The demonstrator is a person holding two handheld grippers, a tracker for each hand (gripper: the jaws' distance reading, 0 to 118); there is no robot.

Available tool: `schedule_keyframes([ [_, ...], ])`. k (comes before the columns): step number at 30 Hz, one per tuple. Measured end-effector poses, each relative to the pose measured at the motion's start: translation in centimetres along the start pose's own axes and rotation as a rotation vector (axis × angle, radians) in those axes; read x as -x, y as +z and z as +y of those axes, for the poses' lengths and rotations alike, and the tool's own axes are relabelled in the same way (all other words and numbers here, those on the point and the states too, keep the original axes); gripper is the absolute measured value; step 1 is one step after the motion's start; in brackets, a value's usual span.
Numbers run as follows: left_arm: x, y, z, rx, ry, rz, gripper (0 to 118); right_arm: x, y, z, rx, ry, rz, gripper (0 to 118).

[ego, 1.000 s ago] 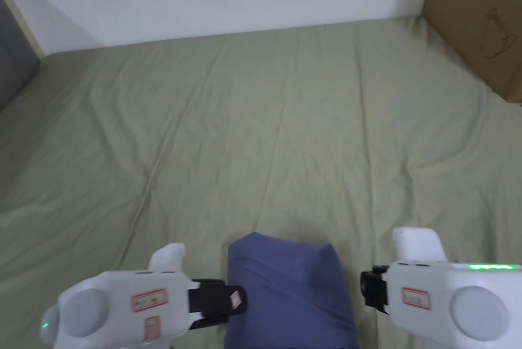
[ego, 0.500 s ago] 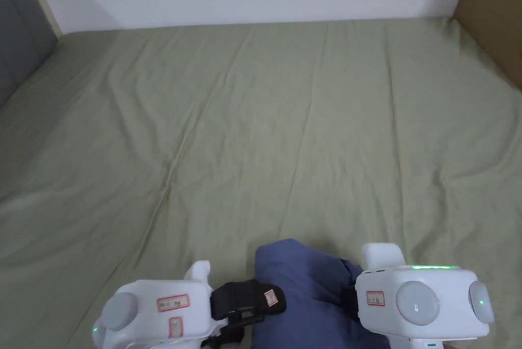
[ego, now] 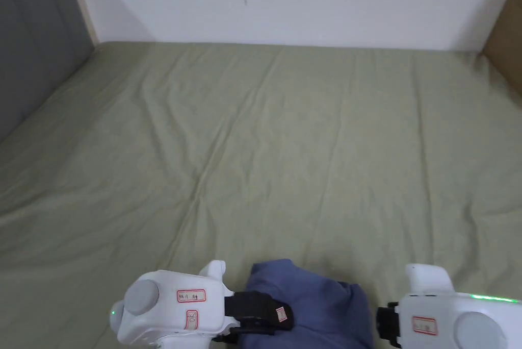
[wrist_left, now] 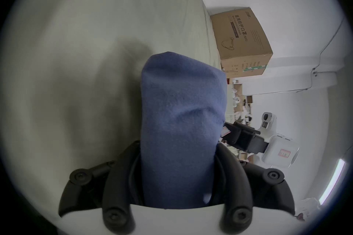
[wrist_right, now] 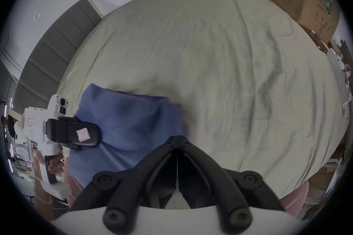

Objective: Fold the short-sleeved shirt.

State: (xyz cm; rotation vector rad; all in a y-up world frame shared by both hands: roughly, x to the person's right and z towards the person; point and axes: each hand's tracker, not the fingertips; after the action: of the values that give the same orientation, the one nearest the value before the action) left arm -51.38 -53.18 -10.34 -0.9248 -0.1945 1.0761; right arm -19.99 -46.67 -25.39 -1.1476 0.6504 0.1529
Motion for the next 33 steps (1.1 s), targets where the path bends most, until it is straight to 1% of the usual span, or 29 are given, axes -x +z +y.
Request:
schedule_keyframes([
  [2, 0.8, 4.0, 1.0, -0.038, -0.049, 0.098, 44, 0.6, 0.4, 0.1, -0.018, 0.008, 0.002, 0],
  [4, 1.8, 8.3, 2.2, -0.072, -0.054, 0.231, 44, 1.3, 0.8, 0.1, -0.034, 0.009, 0.003, 0],
  [6, 3.8, 12.7, 4.1, -0.102, -0.088, 0.361, 44, 2.1, 0.6, 0.1, -0.042, 0.020, 0.004, 0],
  [8, 5.1, 16.5, 5.8, -0.106, -0.100, 0.548, 44, 2.9, 0.2, 0.1, -0.036, 0.038, 0.002, 0],
  [9, 6.2, 18.4, 6.8, -0.102, -0.106, 0.672, 44, 3.1, 0.1, 0.1, -0.029, 0.047, 0.001, 0],
  [11, 7.5, 20.7, 8.5, -0.065, -0.172, 0.874, 44, 3.7, -0.2, -0.1, -0.017, 0.062, 0.002, 0],
  [13, 8.5, 22.4, 9.7, -0.040, -0.178, 1.021, 44, 4.0, -0.6, -0.2, -0.008, 0.070, 0.002, 0],
  [14, 9.2, 23.0, 10.3, -0.044, -0.182, 1.067, 44, 4.2, -0.8, -0.3, -0.001, 0.072, -0.001, 0],
  [16, 10.2, 23.9, 11.1, -0.051, -0.208, 1.130, 45, 4.3, -1.1, -0.4, 0.012, 0.075, -0.006, 0],
  [17, 10.1, 24.1, 10.8, -0.052, -0.185, 1.141, 59, 4.4, -1.2, -0.5, 0.017, 0.076, -0.008, 0],
  [18, 10.2, 24.3, 10.8, -0.059, -0.186, 1.169, 78, 4.3, -1.2, -0.5, 0.021, 0.078, -0.011, 0],
  [19, 10.0, 24.1, 10.5, -0.071, -0.207, 1.221, 91, 4.7, -1.0, -0.5, 0.025, 0.080, -0.012, 0],
  [20, 9.7, 24.3, 10.2, -0.097, -0.236, 1.274, 95, 4.7, -1.0, -0.6, 0.029, 0.082, -0.012, 0],
  [21, 9.6, 25.1, 10.5, -0.118, -0.237, 1.281, 95, 4.7, -1.1, -0.6, 0.032, 0.082, -0.015, 0],
  [24, 7.7, 27.4, 9.4, -0.242, -0.107, 1.039, 95, 4.4, -1.0, -0.7, 0.039, 0.074, -0.017, 0],
  [25, 6.7, 28.1, 8.7, -0.291, -0.075, 0.964, 94, 4.2, -0.9, -0.7, 0.038, 0.069, -0.016, 0],
  [26, 5.6, 28.5, 8.2, -0.325, -0.054, 0.902, 85, 4.1, -0.8, -0.8, 0.037, 0.062, -0.014, 0],
  [27, 4.4, 28.7, 7.4, -0.370, -0.046, 0.837, 80, 3.8, -0.7, -0.8, 0.037, 0.056, -0.008, 0],
  [28, 3.2, 28.6, 6.5, -0.396, -0.058, 0.772, 80, 3.7, -0.6, -0.8, 0.036, 0.051, -0.004, 0],
  [29, 1.8, 28.4, 6.0, -0.400, -0.083, 0.715, 51, 4.0, -0.8, -0.6, 0.031, 0.054, -0.002, 0],
  [30, 0.6, 27.5, 5.3, -0.410, -0.097, 0.693, 13, 4.1, -0.8, -0.6, 0.025, 0.046, 0.005, 0],
  [31, -0.7, 26.7, 4.5, -0.418, -0.109, 0.726, 0, 4.6, 1.1, -0.6, 0.016, 0.043, 0.012, 0],
  [33, -3.6, 24.5, 2.9, -0.405, -0.172, 0.720, 0, 4.5, 1.6, -0.5, -0.002, 0.028, 0.031, 0],
])
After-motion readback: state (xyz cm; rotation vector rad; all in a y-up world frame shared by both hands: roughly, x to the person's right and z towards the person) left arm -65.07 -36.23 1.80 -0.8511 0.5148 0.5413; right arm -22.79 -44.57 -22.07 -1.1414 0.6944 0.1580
